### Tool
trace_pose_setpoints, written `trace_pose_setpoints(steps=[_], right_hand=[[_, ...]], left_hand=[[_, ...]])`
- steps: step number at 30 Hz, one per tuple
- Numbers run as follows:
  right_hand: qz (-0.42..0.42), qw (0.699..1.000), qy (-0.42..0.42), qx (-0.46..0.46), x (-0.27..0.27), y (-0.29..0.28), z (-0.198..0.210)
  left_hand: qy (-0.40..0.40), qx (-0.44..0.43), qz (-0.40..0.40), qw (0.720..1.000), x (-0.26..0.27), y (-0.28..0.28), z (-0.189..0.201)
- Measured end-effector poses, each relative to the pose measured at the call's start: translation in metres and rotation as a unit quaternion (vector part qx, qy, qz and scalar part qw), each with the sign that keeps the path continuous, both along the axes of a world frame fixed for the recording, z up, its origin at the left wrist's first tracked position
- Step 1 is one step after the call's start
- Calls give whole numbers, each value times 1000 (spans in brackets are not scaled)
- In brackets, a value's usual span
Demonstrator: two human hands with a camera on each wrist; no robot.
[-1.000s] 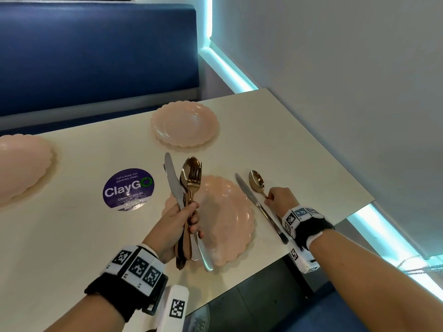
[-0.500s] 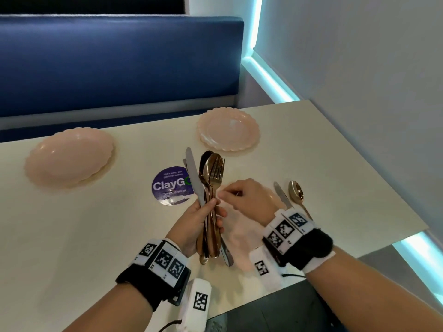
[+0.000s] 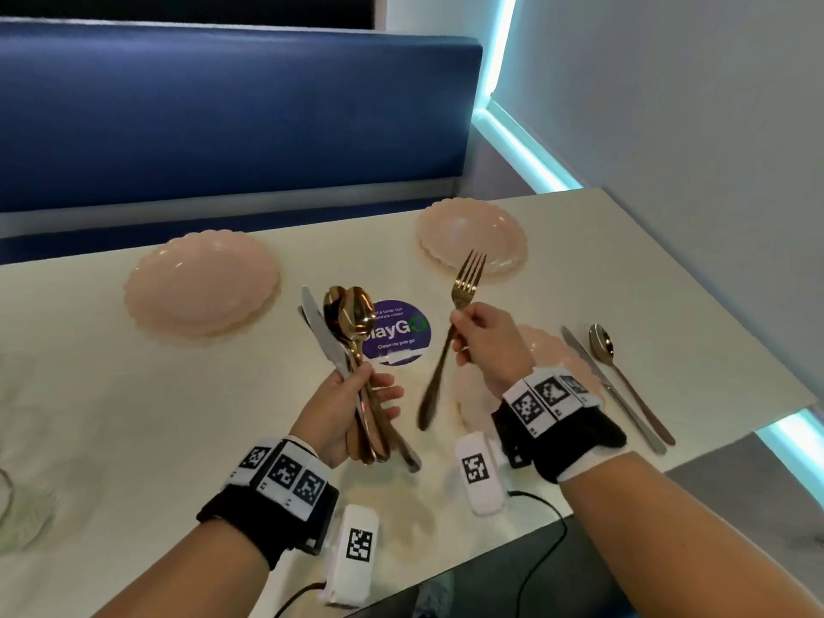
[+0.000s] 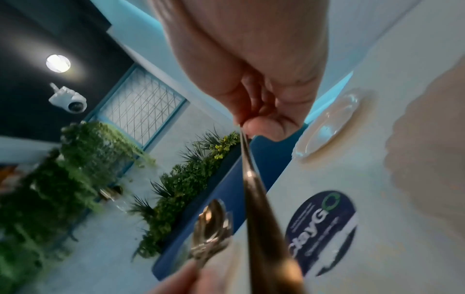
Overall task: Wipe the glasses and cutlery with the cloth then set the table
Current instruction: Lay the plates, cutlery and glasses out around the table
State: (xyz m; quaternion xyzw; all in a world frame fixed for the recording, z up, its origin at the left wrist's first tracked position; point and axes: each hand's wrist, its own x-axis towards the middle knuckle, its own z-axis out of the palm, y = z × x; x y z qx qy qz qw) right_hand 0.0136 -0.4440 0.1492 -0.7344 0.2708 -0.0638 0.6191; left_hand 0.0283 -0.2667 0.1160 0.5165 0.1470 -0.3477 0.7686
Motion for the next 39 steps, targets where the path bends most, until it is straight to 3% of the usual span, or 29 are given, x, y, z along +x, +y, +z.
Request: trace_pose_setpoints(steps=[2,6,11,20,25,34,36,39], right_hand=[[58,992,45,-101,-11,3,-5],[202,914,204,-286,-43,25,-42],[180,885,267,-337,-57,44,-78],[160,851,294,-405,-59,48,-91],[192,813,315,-450,-69,51,-94],[204,813,320,-442,-59,49,-82],[188,832,277,-443,-50,53,-63],[176,868,142,-443,-24,71,-23]], left_hand=[[8,-2,6,1000,7,21,-2],[-4,13,-33,999,17,53,-7],[-6,17,-65,998,21,67,-10],[0,-11,-84,996,19,72,-11],[6,-19,-75,997,20,75,-13],[31,-50,-80,995,16,74,-4],[28,-48,-88,995,19,79,-1],[2,-37,-111,993,24,85,5]])
